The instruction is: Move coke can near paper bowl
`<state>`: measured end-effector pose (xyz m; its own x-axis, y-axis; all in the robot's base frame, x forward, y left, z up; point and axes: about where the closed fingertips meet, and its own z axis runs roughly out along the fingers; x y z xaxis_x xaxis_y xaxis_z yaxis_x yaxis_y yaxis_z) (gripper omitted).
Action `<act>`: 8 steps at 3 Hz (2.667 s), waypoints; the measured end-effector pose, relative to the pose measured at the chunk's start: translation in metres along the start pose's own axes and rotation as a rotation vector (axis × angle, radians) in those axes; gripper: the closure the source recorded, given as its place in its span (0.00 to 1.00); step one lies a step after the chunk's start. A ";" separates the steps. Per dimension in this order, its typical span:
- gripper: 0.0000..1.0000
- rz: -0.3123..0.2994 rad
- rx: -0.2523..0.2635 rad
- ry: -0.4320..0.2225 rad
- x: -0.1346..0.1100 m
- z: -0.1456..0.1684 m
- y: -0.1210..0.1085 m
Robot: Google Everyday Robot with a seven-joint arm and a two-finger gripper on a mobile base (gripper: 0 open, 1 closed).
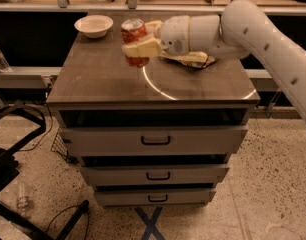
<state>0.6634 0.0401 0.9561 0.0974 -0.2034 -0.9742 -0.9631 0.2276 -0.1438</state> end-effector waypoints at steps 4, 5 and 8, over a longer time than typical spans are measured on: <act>1.00 0.168 0.360 0.006 -0.069 0.073 -0.197; 1.00 0.168 0.359 0.006 -0.069 0.073 -0.197; 1.00 0.187 0.770 0.148 0.002 0.065 -0.299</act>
Offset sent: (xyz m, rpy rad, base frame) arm 0.2567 0.0550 0.1575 0.0503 0.0184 -0.3993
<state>0.9678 0.0334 0.9859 -0.1348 -0.2089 -0.9686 -0.5118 0.8517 -0.1125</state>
